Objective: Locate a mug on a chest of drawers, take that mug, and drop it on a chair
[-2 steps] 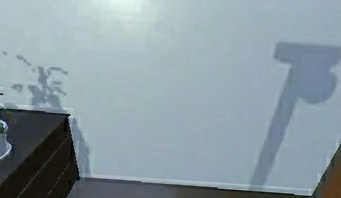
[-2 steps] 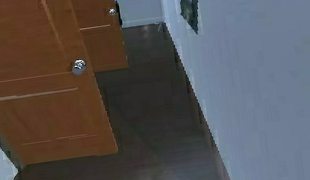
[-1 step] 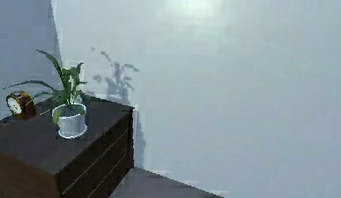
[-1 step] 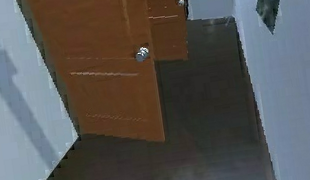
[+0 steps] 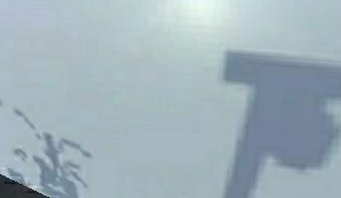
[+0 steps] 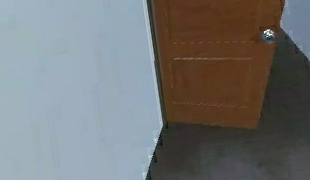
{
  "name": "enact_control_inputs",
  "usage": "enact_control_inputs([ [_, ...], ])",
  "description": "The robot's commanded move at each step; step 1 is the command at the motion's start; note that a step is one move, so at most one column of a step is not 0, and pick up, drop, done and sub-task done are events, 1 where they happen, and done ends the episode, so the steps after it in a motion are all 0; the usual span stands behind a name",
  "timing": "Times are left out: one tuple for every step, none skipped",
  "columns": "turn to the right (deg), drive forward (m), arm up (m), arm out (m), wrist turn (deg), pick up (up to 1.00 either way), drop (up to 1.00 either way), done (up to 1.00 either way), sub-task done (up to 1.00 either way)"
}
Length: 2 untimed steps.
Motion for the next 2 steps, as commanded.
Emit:
enact_control_inputs([
  [-45.0, 0.0, 0.0, 0.0, 0.0, 0.0, 0.0, 0.0, 0.0],
  [-45.0, 0.0, 0.0, 0.0, 0.0, 0.0, 0.0, 0.0, 0.0],
])
